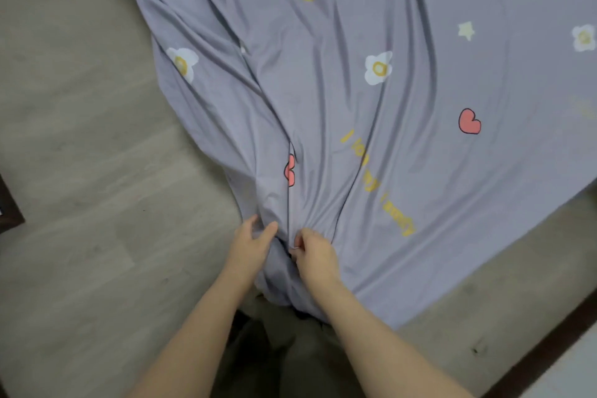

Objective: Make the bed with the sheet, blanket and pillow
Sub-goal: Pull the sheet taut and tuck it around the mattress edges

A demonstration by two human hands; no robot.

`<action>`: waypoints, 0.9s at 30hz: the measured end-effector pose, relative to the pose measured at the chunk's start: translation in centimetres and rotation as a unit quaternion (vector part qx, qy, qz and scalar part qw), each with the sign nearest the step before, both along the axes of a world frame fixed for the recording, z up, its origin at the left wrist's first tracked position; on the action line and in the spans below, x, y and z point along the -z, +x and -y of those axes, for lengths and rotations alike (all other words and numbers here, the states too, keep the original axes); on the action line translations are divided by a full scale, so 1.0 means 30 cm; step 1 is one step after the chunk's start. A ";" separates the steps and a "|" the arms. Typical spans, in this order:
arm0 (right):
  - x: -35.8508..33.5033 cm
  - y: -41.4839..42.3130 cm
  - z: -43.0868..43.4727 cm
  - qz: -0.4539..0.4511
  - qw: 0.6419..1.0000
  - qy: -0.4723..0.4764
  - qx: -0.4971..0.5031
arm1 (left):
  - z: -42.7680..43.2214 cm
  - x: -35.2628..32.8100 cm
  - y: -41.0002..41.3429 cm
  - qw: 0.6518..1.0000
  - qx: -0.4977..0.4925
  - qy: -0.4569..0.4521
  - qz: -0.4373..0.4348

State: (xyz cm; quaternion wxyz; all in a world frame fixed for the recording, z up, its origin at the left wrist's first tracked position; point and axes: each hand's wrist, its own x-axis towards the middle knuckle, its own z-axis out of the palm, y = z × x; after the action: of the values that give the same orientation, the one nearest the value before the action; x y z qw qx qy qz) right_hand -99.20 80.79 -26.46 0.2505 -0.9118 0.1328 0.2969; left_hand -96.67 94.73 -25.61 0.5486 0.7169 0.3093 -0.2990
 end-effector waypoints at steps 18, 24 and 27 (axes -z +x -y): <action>-0.057 0.164 -0.091 -0.103 0.985 0.115 -0.080 | -0.224 0.069 0.285 0.968 0.075 0.237 -0.024; -0.038 0.328 -0.188 0.040 0.991 0.085 0.092 | -0.305 0.092 0.305 0.949 0.227 0.209 -0.057; -0.014 0.410 -0.250 0.030 0.995 0.040 0.087 | -0.336 0.077 0.358 0.947 0.276 0.148 -0.077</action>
State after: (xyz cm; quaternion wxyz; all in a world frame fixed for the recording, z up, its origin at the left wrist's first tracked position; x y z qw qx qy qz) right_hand -86.90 88.29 -26.03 0.3155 -0.8945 0.1919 0.2520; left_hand -85.92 104.81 -27.90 0.3073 0.8218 0.1819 -0.4440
